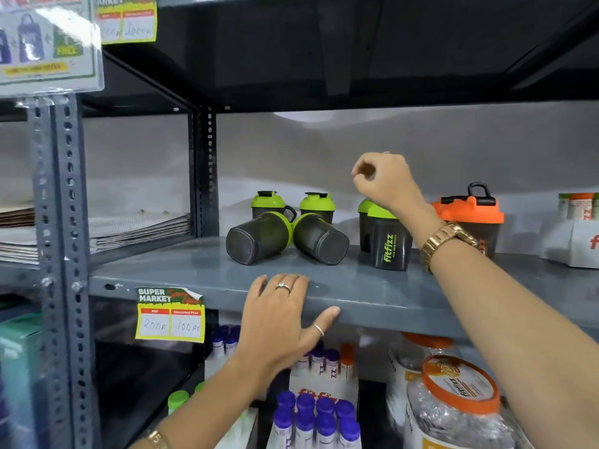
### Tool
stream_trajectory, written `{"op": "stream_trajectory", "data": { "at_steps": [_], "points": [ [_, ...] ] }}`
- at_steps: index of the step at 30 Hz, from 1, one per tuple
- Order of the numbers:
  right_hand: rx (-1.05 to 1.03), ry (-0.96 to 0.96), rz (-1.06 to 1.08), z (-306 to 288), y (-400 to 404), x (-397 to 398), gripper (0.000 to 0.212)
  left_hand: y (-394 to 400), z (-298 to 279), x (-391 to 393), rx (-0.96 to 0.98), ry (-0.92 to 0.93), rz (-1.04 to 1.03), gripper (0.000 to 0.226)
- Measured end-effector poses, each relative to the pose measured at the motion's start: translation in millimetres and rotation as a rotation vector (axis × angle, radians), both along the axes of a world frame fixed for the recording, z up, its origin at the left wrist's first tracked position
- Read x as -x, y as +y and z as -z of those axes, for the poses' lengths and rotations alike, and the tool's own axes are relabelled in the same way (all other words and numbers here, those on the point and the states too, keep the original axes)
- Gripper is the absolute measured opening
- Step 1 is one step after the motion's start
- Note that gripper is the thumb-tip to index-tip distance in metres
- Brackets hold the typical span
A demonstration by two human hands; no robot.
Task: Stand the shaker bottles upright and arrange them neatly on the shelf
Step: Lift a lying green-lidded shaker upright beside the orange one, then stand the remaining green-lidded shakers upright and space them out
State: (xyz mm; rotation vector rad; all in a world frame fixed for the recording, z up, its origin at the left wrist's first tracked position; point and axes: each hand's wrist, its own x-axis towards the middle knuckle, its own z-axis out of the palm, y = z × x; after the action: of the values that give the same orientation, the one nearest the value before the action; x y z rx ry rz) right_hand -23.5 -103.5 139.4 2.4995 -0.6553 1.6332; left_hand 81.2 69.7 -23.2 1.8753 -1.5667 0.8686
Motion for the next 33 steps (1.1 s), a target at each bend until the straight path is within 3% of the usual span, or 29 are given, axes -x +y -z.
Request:
{"op": "stream_trajectory", "data": {
  "at_steps": [3,7,10,13,15,23,30,33],
  "points": [
    [-0.087,0.174,0.057,8.7,3.7,-21.0,0.024,6.9,-0.6,-11.9,-0.026,-0.016,-0.046,0.07],
    [-0.356,0.454,0.186,23.7,0.0,-47.7,0.034,14.2,-0.1,-23.7,-0.055,-0.022,-0.068,0.074],
    [-0.502,0.503,0.189,32.8,-5.8,-64.1,0.044,14.5,1.5,-26.2,-0.051,-0.02,-0.048,0.072],
    [-0.654,0.52,0.21,36.4,-10.2,-77.1,0.071,13.2,2.8,-27.1,-0.029,-0.014,-0.037,0.069],
    [-0.713,0.526,0.234,38.4,-11.5,-83.1,0.079,12.6,3.3,-27.4,-0.021,-0.005,-0.032,0.068],
    [-0.829,0.351,0.204,40.8,-14.8,-88.7,0.065,12.2,3.7,-28.8,-0.025,0.0,-0.034,0.07],
    [-1.099,0.013,-0.12,42.3,-16.7,-87.8,0.059,13.6,2.4,-27.6,-0.037,0.004,-0.035,0.074],
    [-1.147,0.006,-0.133,46.7,-12.4,-89.2,0.074,14.2,2.8,-26.9,-0.034,0.012,-0.029,0.075]
  ]
}}
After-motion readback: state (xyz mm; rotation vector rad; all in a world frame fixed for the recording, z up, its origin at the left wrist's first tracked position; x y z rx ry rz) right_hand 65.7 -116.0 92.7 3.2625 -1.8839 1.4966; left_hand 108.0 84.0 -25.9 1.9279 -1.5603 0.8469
